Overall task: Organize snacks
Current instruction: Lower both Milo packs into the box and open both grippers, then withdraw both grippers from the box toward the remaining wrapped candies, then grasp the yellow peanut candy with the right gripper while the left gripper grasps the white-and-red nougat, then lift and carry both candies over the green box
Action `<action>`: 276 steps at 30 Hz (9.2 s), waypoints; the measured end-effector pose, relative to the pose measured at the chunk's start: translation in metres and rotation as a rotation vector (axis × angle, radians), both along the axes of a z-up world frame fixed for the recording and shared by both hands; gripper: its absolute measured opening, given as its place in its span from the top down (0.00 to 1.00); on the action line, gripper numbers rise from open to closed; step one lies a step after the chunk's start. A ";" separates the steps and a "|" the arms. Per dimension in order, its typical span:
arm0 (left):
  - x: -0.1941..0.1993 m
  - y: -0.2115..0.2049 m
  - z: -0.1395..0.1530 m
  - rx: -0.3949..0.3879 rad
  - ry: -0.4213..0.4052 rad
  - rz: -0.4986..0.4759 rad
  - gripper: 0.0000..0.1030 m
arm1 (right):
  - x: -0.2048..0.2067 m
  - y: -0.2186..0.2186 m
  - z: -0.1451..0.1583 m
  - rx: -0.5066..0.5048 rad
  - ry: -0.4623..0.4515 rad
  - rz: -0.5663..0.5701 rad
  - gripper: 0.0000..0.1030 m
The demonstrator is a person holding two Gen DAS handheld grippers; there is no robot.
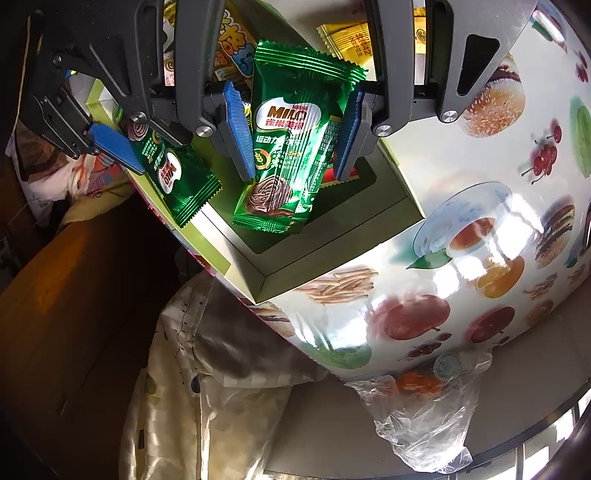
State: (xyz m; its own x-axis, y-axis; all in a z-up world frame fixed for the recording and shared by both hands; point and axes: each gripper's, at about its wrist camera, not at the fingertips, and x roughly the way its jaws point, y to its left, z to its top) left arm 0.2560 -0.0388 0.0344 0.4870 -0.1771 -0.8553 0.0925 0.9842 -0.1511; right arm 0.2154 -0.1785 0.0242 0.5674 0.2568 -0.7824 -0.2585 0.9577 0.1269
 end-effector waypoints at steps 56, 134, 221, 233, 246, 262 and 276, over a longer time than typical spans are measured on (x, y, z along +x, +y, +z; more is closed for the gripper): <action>-0.109 0.050 0.060 0.024 -0.210 0.126 0.48 | -0.057 0.017 0.042 0.039 -0.125 0.013 0.44; -0.205 0.251 0.003 -0.016 -0.089 0.593 0.48 | -0.044 0.193 -0.015 -0.282 0.005 0.620 0.72; -0.197 0.203 0.000 0.065 -0.054 0.543 0.81 | -0.094 0.191 -0.001 -0.056 -0.003 0.434 0.79; -0.194 0.186 0.008 0.058 -0.066 0.494 0.81 | -0.098 0.170 0.005 -0.007 -0.007 0.388 0.79; -0.186 0.159 0.027 0.063 -0.108 0.419 0.81 | -0.106 0.138 0.031 0.056 -0.061 0.328 0.79; -0.156 0.106 0.054 0.046 -0.166 0.277 0.81 | -0.100 0.074 0.064 0.081 -0.135 0.178 0.79; -0.131 0.063 0.062 0.031 -0.179 0.183 0.81 | -0.094 0.033 0.070 0.073 -0.152 0.087 0.79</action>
State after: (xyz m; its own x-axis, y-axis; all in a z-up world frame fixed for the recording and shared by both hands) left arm 0.1249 0.0244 0.0966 0.6530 -0.0471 -0.7559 -0.0651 0.9909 -0.1179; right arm 0.1218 -0.1451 0.0944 0.6506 0.3631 -0.6669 -0.3615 0.9205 0.1486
